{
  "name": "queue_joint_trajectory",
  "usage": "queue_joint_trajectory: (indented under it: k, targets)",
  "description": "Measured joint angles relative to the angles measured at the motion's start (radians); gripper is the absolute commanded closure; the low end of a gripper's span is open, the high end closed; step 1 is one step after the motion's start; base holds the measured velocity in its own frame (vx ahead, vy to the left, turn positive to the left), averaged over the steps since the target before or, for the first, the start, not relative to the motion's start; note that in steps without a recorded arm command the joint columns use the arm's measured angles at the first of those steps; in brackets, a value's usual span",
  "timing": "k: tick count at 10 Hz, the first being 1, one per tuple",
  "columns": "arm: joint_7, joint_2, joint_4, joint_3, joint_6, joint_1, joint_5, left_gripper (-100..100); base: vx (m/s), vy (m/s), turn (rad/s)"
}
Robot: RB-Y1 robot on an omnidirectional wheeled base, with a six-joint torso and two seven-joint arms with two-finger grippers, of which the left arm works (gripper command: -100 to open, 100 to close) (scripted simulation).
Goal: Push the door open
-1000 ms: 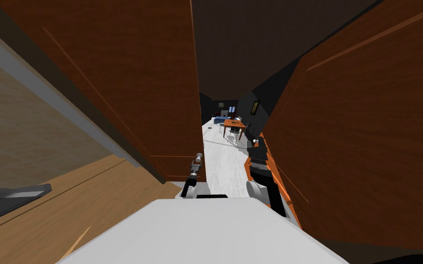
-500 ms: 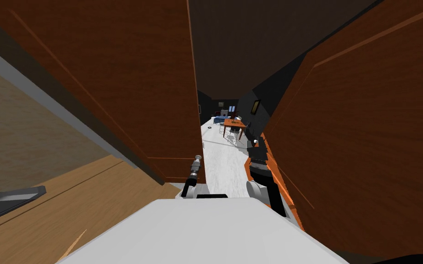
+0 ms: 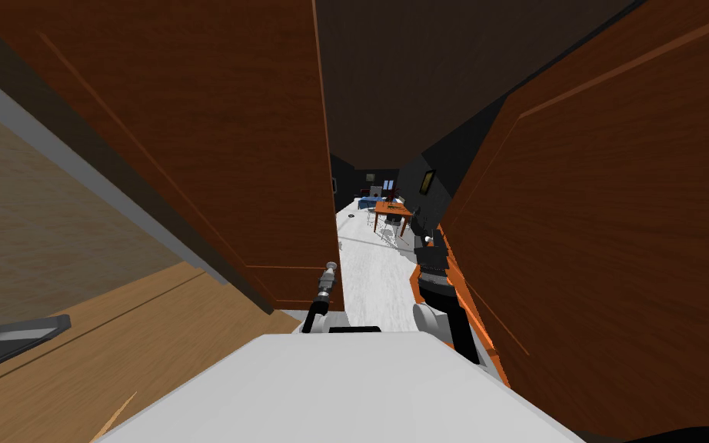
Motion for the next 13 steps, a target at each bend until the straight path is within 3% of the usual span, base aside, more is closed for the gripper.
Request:
queue_joint_trajectory:
  k: [2, 3, 7, 8, 9, 12, 13]
  targets:
    - [-0.010, 0.005, -0.006, 0.014, 0.004, 0.002, 0.007, 100, 0.206, -0.072, 0.046]
    - [-0.010, 0.000, 0.016, 0.024, -0.007, -0.014, 0.011, 100, 0.198, -0.064, 0.028]
    - [-0.008, 0.014, 0.038, 0.062, -0.023, -0.032, 0.030, 100, 0.191, -0.070, 0.053]
    - [-0.016, 0.017, 0.019, 0.076, -0.017, -0.021, 0.037, 100, 0.188, -0.045, 0.083]
    - [-0.013, 0.015, 0.050, 0.087, -0.027, -0.041, 0.042, 100, 0.141, -0.035, 0.015]
    - [-0.030, 0.017, 0.027, 0.115, -0.023, -0.030, 0.056, 100, 0.138, -0.076, 0.063]
    - [-0.026, 0.015, 0.055, 0.127, -0.034, -0.043, 0.062, 100, 0.138, -0.078, 0.028]
